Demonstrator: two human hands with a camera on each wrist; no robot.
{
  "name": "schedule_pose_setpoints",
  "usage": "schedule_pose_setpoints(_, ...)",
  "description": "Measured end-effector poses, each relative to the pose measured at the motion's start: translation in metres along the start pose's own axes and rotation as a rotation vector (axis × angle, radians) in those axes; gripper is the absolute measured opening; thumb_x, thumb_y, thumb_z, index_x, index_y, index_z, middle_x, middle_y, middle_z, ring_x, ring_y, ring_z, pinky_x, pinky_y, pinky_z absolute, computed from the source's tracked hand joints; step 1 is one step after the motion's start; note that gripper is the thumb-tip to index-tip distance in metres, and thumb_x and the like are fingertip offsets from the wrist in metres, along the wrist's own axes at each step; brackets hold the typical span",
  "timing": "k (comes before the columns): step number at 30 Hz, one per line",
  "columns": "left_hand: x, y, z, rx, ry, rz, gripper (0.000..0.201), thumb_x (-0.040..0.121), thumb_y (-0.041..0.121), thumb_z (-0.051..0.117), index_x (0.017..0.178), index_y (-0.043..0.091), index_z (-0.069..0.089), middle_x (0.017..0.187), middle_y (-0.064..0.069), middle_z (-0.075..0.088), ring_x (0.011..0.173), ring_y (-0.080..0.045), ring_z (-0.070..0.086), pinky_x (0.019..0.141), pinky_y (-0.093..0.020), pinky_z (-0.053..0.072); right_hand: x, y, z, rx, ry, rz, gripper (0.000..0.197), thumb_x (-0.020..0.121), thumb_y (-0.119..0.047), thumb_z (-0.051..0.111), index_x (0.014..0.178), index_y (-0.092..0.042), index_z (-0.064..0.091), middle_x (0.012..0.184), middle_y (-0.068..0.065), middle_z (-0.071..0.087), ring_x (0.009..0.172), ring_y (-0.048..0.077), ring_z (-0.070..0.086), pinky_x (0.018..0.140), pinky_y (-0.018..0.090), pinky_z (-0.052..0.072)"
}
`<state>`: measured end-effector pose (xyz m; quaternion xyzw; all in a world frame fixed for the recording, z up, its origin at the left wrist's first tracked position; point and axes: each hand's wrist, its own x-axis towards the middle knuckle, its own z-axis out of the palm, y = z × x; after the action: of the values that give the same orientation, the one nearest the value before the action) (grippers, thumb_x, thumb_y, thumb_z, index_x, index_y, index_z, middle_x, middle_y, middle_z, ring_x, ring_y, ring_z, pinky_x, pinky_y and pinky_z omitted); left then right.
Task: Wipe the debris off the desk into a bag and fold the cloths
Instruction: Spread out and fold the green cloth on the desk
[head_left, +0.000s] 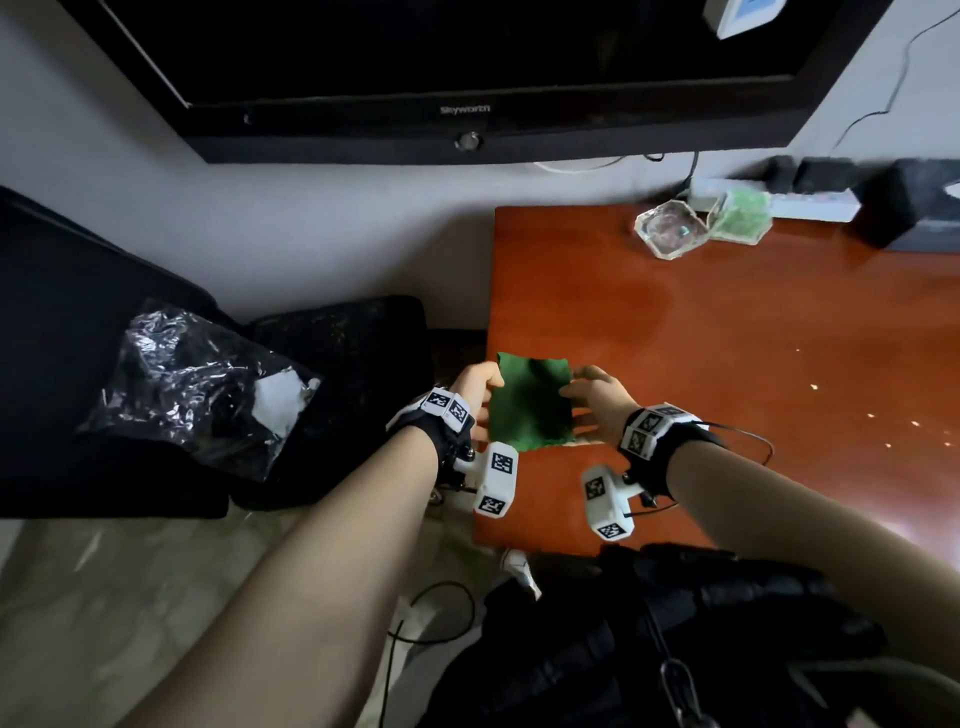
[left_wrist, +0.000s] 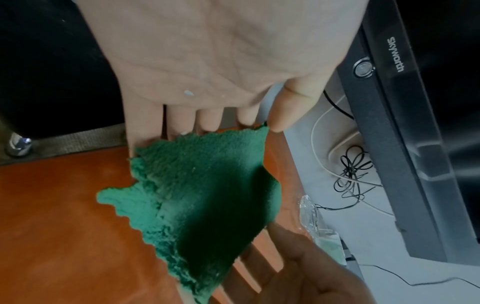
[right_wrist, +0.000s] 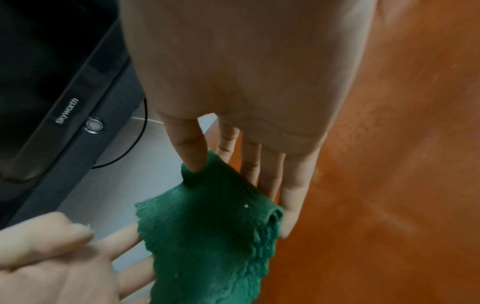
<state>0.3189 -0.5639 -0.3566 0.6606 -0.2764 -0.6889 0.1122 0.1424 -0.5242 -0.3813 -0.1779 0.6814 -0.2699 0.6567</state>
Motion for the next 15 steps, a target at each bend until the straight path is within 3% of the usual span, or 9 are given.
schedule_pose_setpoints(3, 0.008, 0.006, -0.001, -0.027, 0.059, -0.022, 0.035, 0.066, 0.028, 0.054, 0.096, 0.01, 0.052, 0.097, -0.01, 0.057, 0.085, -0.031, 0.057, 0.081, -0.047, 0.051, 0.013, -0.006, 0.004, 0.004, -0.021, 0.025, 0.012, 0.091, -0.011, 0.054, 0.097, -0.02, 0.052, 0.098, 0.014, 0.058, 0.07, 0.028, 0.059, 0.063, 0.04, 0.053)
schedule_pose_setpoints(5, 0.017, 0.012, -0.001, -0.045, 0.08, -0.028, 0.037, 0.063, 0.028, 0.055, 0.095, 0.01, 0.05, 0.099, -0.009, 0.054, 0.085, -0.028, 0.054, 0.08, -0.044, 0.049, 0.021, -0.012, 0.005, 0.008, -0.031, 0.037, 0.013, 0.091, -0.01, 0.054, 0.096, -0.022, 0.053, 0.096, 0.013, 0.057, 0.069, 0.027, 0.057, 0.059, 0.037, 0.053)
schedule_pose_setpoints(7, 0.027, 0.02, -0.002, -0.062, 0.083, -0.035, 0.038, 0.059, 0.028, 0.055, 0.093, 0.011, 0.05, 0.101, -0.009, 0.055, 0.086, -0.028, 0.053, 0.078, -0.041, 0.048, 0.03, -0.02, 0.005, 0.018, -0.036, 0.044, 0.014, 0.091, -0.01, 0.053, 0.092, -0.024, 0.053, 0.094, 0.012, 0.057, 0.07, 0.027, 0.058, 0.062, 0.04, 0.054)
schedule_pose_setpoints(10, 0.043, 0.03, -0.002, -0.08, 0.09, -0.041, 0.043, 0.054, 0.029, 0.055, 0.094, 0.012, 0.053, 0.108, -0.009, 0.059, 0.089, -0.029, 0.056, 0.08, -0.045, 0.051, 0.044, -0.031, 0.005, 0.018, -0.035, 0.05, 0.016, 0.091, -0.01, 0.053, 0.09, -0.026, 0.054, 0.097, 0.013, 0.058, 0.074, 0.028, 0.059, 0.064, 0.042, 0.055)
schedule_pose_setpoints(15, 0.06, 0.049, -0.002, -0.068, 0.093, -0.037, 0.035, 0.07, 0.025, 0.053, 0.103, 0.014, 0.059, 0.108, -0.01, 0.06, 0.086, -0.028, 0.057, 0.075, -0.041, 0.052, 0.065, -0.045, 0.005, -0.026, -0.049, 0.078, 0.018, 0.088, -0.009, 0.054, 0.1, -0.023, 0.054, 0.111, 0.017, 0.059, 0.087, 0.033, 0.061, 0.063, 0.041, 0.055)
